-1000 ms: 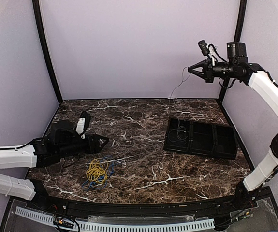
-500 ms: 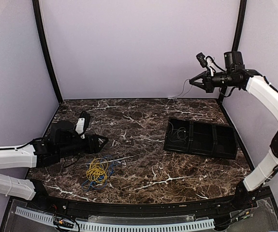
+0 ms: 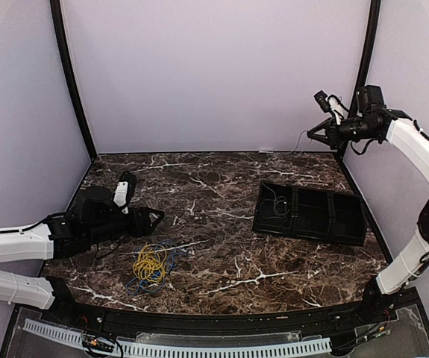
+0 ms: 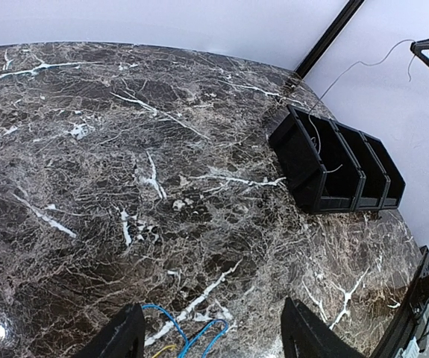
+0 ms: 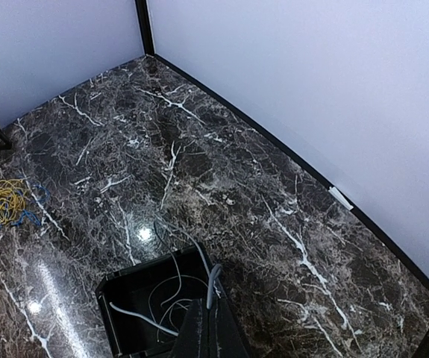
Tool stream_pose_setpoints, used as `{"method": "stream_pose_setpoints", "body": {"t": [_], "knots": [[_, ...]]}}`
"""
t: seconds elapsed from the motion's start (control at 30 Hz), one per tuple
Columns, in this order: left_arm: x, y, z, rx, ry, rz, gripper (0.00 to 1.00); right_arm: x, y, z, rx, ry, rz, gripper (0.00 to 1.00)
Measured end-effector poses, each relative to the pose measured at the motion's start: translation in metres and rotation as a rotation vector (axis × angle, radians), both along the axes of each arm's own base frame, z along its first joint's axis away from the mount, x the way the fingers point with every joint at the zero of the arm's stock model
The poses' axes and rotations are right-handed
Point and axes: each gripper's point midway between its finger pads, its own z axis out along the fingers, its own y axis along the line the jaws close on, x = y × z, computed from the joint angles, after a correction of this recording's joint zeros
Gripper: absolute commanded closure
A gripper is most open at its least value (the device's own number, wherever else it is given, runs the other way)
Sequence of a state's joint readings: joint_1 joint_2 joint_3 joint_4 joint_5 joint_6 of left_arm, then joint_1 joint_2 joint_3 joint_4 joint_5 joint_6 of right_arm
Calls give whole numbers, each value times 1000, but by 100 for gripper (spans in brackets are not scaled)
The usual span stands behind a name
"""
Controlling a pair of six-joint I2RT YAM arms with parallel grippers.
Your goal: Untangle the cables
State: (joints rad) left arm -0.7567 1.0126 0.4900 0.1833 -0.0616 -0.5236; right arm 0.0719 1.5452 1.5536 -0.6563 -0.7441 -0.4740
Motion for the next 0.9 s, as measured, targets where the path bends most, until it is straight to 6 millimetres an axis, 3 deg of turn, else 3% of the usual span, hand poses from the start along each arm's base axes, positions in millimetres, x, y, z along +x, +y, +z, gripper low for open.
{"method": "stream_pose_setpoints", "body": {"t": [0.3,0.57,0.9], "knots": [[1,1,2,-1,-6,7,35,-4,-3,-50,-101,90,-25,100],[1,2,1,1,-8,13,35,-14,9,-94,-242,131,-9,100],[1,2,0,4,-4,13,35,-21,29,-129,-319,189,29,100]]}}
